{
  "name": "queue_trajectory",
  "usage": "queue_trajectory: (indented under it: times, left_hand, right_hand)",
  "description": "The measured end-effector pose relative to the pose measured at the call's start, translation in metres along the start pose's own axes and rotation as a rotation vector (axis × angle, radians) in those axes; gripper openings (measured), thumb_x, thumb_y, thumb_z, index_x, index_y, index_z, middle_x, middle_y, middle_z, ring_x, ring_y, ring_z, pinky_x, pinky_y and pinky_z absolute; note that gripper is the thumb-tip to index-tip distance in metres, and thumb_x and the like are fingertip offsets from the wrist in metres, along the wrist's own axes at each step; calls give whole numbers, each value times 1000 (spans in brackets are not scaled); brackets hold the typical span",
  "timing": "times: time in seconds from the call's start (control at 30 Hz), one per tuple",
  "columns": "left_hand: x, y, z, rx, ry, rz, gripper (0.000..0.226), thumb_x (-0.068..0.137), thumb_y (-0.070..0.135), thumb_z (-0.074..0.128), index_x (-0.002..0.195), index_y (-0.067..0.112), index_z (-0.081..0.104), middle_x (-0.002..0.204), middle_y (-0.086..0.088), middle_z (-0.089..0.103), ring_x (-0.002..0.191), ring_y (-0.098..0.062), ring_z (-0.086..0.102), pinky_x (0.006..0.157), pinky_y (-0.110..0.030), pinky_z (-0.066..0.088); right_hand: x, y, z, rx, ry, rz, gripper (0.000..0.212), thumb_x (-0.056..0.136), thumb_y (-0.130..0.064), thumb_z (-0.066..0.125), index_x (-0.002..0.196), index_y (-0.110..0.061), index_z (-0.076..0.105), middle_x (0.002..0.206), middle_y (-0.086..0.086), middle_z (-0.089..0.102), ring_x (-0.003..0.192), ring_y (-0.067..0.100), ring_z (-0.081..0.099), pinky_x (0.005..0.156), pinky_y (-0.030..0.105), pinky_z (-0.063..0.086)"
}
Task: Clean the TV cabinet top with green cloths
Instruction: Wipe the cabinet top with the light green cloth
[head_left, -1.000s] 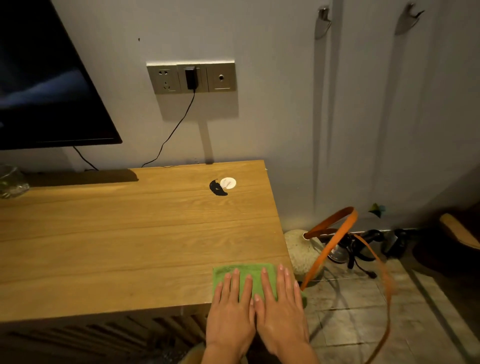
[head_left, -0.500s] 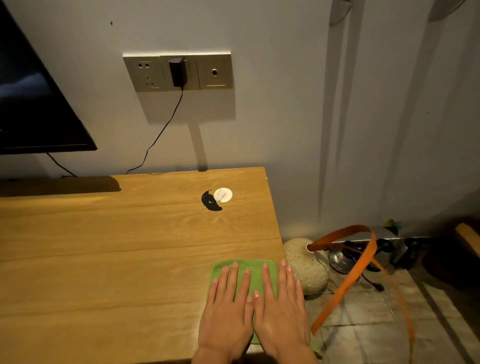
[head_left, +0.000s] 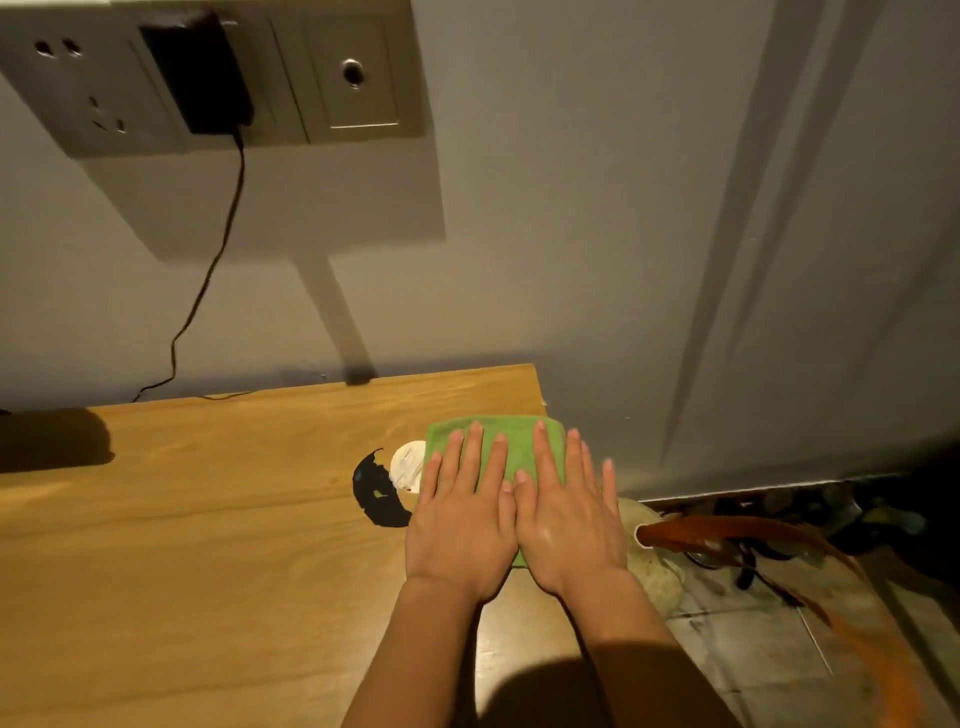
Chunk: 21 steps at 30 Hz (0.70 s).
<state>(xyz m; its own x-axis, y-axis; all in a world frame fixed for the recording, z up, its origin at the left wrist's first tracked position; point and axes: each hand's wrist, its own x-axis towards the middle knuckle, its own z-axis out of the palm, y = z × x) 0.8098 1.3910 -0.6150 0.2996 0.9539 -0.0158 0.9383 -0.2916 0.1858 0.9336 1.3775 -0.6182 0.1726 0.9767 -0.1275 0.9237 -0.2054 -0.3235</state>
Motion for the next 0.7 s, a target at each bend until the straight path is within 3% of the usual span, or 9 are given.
queue_trajectory:
  times: [0.37,0.7]
  left_hand:
    - [93,-15,0,-12,-11,-33,56,102,41,2,155,26,-7,163,-1,-15,148,-16,-19,120,-41,-6]
    - [79,-14,-3,-25,-56,5,55,103,41,6,155,25,-5,163,-1,-14,148,-18,-18,121,-41,-6]
  right_hand:
    - [102,-7,-5,37,-65,59,59,98,-56,5,151,-43,-19,162,14,21,151,28,11,118,57,-12]
    - [74,-8,-7,109,-80,100,56,100,-55,7,152,-45,-13,164,14,14,152,33,3,120,56,1]
